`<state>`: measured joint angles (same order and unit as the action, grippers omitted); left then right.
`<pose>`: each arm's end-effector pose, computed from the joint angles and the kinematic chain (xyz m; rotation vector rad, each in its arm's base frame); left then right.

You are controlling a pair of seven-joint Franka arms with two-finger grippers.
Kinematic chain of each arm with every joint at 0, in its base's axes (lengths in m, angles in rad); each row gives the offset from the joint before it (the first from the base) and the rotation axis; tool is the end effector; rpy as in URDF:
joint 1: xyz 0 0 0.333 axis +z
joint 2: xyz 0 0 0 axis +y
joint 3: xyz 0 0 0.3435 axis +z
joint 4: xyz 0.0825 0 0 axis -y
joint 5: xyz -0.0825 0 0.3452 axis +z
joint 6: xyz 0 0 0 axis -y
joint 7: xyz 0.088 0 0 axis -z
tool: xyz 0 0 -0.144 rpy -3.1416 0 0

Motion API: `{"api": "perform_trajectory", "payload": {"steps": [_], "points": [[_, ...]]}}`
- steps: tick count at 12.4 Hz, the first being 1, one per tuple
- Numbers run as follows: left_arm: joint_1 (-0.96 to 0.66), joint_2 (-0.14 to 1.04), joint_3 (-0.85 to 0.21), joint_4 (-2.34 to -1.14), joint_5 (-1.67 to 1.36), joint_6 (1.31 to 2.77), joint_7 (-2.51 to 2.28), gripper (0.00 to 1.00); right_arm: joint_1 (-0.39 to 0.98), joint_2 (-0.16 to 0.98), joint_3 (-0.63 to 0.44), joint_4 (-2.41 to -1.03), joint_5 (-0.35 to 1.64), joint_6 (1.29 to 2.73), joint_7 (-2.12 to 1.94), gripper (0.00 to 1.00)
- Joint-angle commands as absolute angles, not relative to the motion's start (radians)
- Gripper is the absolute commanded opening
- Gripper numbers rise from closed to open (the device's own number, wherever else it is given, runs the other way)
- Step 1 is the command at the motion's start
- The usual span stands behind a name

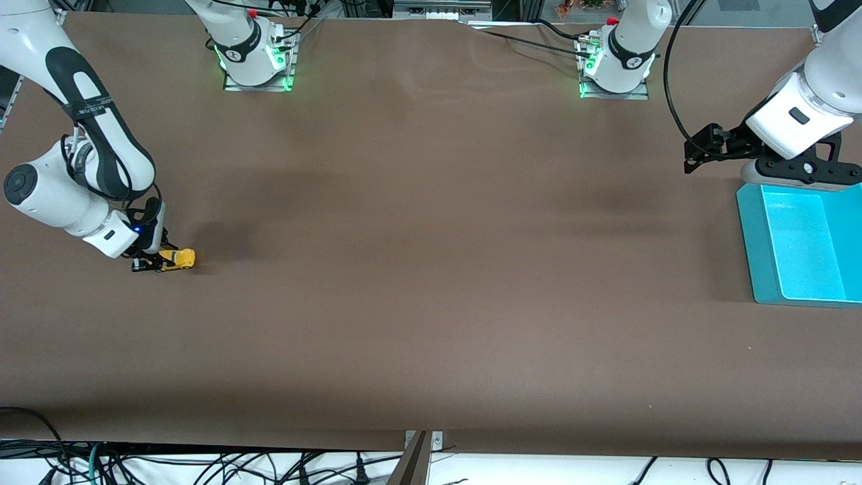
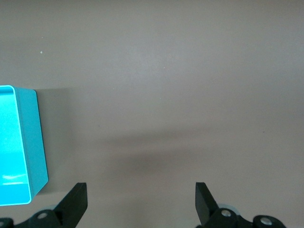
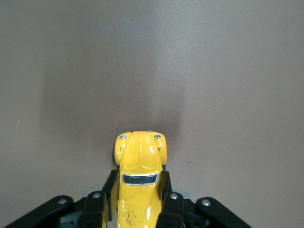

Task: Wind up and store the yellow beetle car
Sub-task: 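Drag the car backward along the table with the right gripper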

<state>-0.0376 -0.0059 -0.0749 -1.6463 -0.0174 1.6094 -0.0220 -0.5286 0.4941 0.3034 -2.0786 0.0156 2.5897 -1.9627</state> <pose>0.5105 -0.0603 0.5886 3.1232 -0.1399 -0.0502 0.5683 -0.1342 0.2198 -2.0591 -2.3142 -0.2337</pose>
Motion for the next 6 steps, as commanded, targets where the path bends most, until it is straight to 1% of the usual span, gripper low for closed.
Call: {"api": "perform_trajectory", "payload": {"steps": [1,2,3,4,5,6], "points": [[-0.032,-0.002,-0.077,-1.623,-0.021,1.589,-0.002,1.0,-0.546,0.574,0.311,-2.045,0.002,2.573,-1.965,0.36],[-0.032,-0.002,-0.077,-1.623,-0.021,1.589,0.0,1.0,-0.548,0.574,0.322,-2.031,0.002,2.545,-1.959,0.41],[-0.032,-0.002,-0.077,-1.623,-0.021,1.589,0.0,1.0,-0.546,0.574,0.327,-2.013,0.002,2.521,-1.95,0.51],[-0.032,-0.002,-0.077,-1.621,-0.02,1.589,0.0,1.0,-0.546,0.572,0.34,-1.999,0.002,2.499,-1.928,0.69],[-0.032,0.003,-0.077,-1.621,-0.02,1.589,-0.002,1.0,-0.546,0.572,0.347,-1.985,0.002,2.479,-1.905,1.0],[-0.032,0.006,-0.077,-1.623,-0.02,1.589,-0.002,1.0,-0.546,0.569,0.362,-1.968,0.002,2.458,-1.879,1.0]]}}
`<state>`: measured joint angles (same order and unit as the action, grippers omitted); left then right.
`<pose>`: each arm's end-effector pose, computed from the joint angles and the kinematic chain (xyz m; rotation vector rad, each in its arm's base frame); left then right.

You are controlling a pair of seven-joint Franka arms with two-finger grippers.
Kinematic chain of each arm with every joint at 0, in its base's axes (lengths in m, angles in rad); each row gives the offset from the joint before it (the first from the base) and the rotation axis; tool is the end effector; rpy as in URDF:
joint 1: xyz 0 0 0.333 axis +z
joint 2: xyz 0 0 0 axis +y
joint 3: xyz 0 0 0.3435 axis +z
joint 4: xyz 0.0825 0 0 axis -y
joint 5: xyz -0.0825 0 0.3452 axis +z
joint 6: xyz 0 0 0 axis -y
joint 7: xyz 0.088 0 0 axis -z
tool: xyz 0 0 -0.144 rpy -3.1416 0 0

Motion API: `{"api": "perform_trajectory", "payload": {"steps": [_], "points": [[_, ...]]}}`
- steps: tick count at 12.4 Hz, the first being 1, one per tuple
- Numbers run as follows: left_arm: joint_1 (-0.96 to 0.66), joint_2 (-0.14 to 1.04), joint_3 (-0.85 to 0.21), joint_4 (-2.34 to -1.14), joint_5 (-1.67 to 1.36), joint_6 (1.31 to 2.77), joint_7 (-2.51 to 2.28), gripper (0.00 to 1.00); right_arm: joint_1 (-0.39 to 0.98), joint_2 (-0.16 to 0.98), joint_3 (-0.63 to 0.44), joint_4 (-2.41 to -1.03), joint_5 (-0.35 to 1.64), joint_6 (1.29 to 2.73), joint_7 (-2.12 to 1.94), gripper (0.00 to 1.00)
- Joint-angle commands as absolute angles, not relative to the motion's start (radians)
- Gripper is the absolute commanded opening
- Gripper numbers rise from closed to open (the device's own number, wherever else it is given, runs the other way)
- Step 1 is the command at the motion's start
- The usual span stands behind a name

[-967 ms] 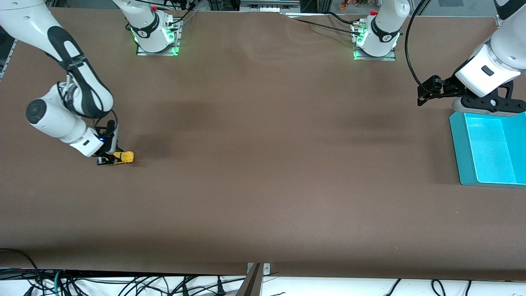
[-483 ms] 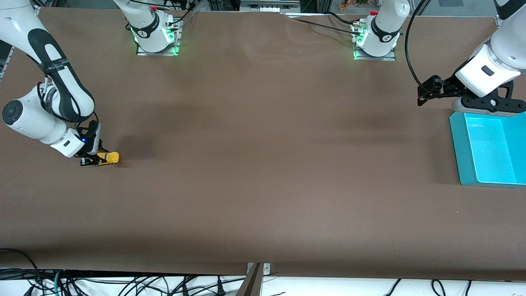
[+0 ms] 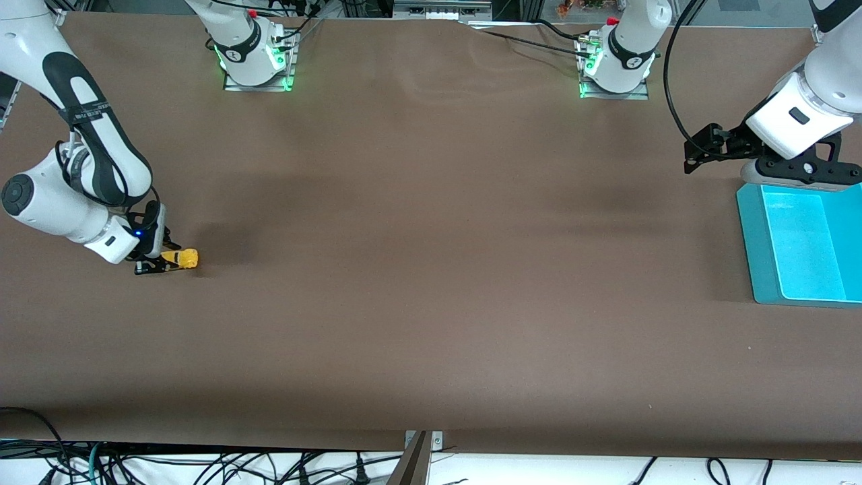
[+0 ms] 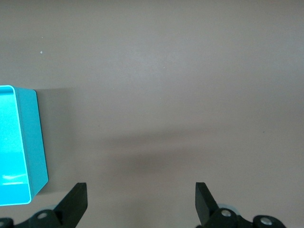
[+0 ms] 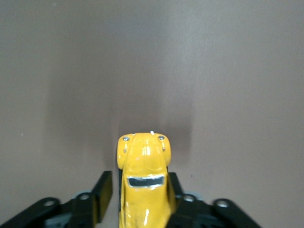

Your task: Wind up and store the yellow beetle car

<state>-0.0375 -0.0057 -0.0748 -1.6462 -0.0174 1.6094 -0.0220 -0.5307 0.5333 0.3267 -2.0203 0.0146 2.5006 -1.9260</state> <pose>0.5106 -0.0602 0.5886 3.1232 -0.1396 -0.0503 0.5762 -0.1243 0.2124 -2.0320 -2.2438 -0.2100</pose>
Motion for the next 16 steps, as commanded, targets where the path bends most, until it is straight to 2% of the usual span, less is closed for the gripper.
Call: {"api": "perform_trajectory", "payload": {"steps": [1,4,7,12,16], "points": [[-0.032,0.008,-0.077,-1.623,-0.021,1.589,-0.002,1.0,-0.546,0.566,0.373,-1.944,0.002,2.427,-1.855,1.0],[-0.031,0.017,-0.077,-1.638,-0.021,1.589,0.002,1.0,-0.543,0.535,0.413,-1.861,-0.011,2.275,-1.796,1.0],[-0.031,0.032,-0.077,-1.64,-0.021,1.591,0.002,1.0,-0.54,0.49,0.426,-1.832,-0.014,2.203,-1.79,1.0],[-0.032,0.041,-0.081,-1.681,-0.034,1.611,0.005,1.0,-0.522,0.246,0.434,-1.83,-0.071,2.082,-1.625,1.0],[-0.04,0.054,-0.089,-1.781,-0.035,1.745,0.157,1.0,-0.477,0.102,0.434,-1.832,-0.061,2.007,-1.398,1.0]]}}
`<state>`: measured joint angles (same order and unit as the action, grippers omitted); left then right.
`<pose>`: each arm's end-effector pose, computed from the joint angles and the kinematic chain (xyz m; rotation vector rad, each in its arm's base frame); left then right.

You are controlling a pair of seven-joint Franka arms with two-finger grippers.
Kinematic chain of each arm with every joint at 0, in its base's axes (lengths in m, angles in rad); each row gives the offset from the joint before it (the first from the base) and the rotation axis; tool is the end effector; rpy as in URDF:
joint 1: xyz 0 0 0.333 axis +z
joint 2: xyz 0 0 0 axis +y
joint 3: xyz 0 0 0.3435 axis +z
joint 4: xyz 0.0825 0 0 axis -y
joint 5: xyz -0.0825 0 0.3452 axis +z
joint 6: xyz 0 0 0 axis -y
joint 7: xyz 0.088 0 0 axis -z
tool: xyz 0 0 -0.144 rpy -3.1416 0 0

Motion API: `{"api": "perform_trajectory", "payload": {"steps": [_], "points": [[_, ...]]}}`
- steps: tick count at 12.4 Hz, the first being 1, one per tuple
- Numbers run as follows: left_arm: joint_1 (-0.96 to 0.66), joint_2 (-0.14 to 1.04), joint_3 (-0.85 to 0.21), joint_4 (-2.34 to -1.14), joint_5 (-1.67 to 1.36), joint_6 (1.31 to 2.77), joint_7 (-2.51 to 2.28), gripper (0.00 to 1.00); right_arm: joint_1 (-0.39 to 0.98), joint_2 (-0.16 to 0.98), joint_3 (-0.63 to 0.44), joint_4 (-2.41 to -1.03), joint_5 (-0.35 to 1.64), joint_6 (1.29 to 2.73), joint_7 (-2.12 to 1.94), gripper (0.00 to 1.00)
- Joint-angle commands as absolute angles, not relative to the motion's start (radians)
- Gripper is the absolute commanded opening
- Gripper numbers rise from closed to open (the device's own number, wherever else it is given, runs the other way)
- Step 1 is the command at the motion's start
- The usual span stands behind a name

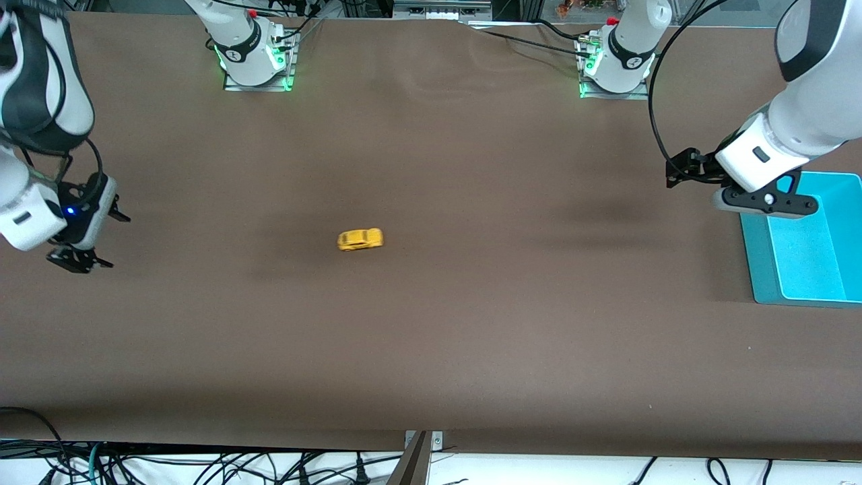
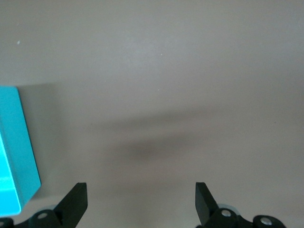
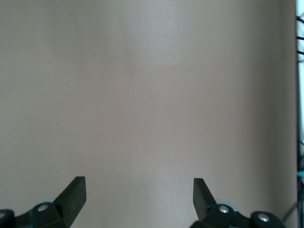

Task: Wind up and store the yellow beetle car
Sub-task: 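Reach the left gripper down over the yellow car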

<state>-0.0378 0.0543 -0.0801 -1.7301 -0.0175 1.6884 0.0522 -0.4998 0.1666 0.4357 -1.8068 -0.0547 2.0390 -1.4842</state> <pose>0.5258 -0.0637 0.5273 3.1086 -0.2606 -0.1506 0.5811 -0.0549 0.4692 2.3336 2.0357 0.1122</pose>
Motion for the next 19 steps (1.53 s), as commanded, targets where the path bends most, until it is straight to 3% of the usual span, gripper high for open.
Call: {"api": "perform_trajectory", "payload": {"steps": [1,4,7,10,17,19], "points": [[-0.04,0.07,-0.118,-1.792,-0.035,1.756,0.232,1.0,-0.463,0.072,0.434,-1.832,-0.058,1.993,-1.361,1.0],[-0.064,0.176,-0.198,-1.799,-0.055,1.807,0.412,1.0,-0.417,-0.01,0.433,-1.833,-0.057,1.928,-1.156,1.0],[-0.121,0.305,-0.282,-1.795,-0.101,1.957,0.483,1.0,-0.355,-0.084,0.423,-1.829,-0.051,1.826,-0.816,1.0],[-0.169,0.424,-0.374,-1.79,-0.092,2.08,0.614,1.0,-0.257,-0.091,0.316,-1.818,0.041,1.766,-0.412,1.0],[-0.279,0.649,-0.377,-1.786,-0.049,2.54,0.812,1.0,-0.173,-0.097,0.229,-1.819,0.067,1.721,-0.08,1.0],[-0.314,0.663,-0.376,-1.798,-0.048,2.569,0.802,1.0,-0.175,-0.092,0.226,-1.821,0.066,1.729,-0.086,1.0]]}}
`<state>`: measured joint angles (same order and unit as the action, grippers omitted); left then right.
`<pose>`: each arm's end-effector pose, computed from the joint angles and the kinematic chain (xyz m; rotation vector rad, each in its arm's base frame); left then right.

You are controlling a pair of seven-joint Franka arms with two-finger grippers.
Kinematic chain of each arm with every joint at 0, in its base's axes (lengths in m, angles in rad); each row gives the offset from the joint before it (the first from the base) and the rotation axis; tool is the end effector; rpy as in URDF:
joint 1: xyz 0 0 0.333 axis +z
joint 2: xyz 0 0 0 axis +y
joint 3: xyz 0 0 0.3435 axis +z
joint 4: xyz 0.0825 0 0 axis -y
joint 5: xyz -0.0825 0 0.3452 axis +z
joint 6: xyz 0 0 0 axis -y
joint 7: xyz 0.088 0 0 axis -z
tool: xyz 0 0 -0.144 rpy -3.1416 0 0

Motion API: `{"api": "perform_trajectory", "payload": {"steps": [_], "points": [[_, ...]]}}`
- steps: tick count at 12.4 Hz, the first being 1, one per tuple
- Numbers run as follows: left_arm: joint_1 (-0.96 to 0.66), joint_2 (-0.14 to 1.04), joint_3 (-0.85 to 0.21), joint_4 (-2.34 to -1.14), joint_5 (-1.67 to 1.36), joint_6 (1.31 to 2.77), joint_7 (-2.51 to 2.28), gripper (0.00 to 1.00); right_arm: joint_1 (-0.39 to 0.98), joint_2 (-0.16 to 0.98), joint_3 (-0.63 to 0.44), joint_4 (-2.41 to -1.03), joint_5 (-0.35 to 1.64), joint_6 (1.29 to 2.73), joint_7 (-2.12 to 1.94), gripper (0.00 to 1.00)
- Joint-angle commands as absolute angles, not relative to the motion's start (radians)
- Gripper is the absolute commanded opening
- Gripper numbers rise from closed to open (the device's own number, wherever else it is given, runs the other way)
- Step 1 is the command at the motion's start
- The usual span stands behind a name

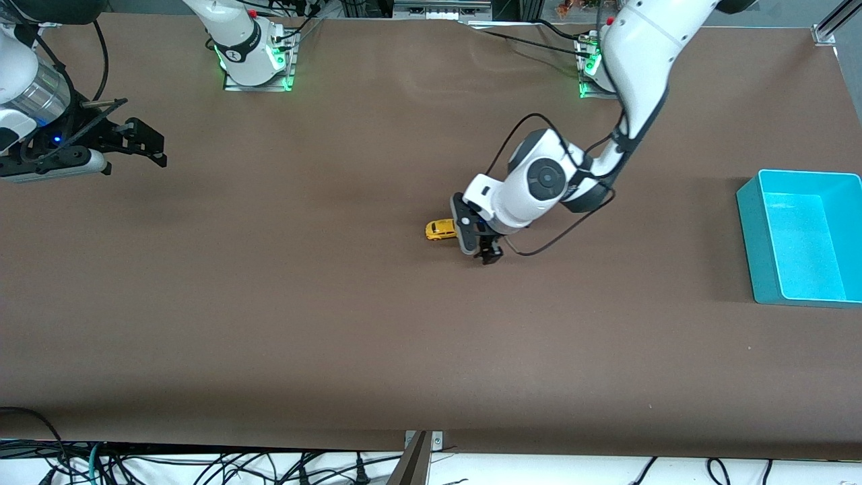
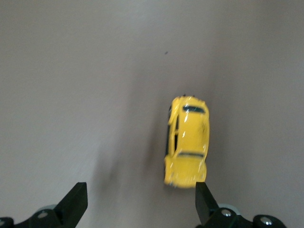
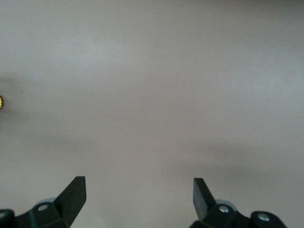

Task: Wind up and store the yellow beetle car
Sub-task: 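Grasp the yellow car with the left gripper and lift it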

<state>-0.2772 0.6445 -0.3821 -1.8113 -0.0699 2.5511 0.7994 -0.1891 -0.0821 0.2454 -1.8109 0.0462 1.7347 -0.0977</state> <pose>0.5364 -0.3855 0.2342 2.2778 -1.7621 0.2200 0.4960 0.0381 0.5645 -3.1077 -0.2269 -0.0063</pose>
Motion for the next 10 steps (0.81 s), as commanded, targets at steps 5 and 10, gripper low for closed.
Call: {"api": "perform_trajectory", "payload": {"steps": [5,10], "points": [[-0.345,0.716,-0.377,-1.789,0.018,2.629,0.778,1.0,-0.176,-0.086,0.218,-1.838,0.066,1.726,-0.084,1.0],[-0.36,0.727,-0.396,-1.801,0.023,2.652,0.779,0.37,-0.176,-0.086,0.216,-1.841,0.066,1.724,-0.084,1.0]]}}
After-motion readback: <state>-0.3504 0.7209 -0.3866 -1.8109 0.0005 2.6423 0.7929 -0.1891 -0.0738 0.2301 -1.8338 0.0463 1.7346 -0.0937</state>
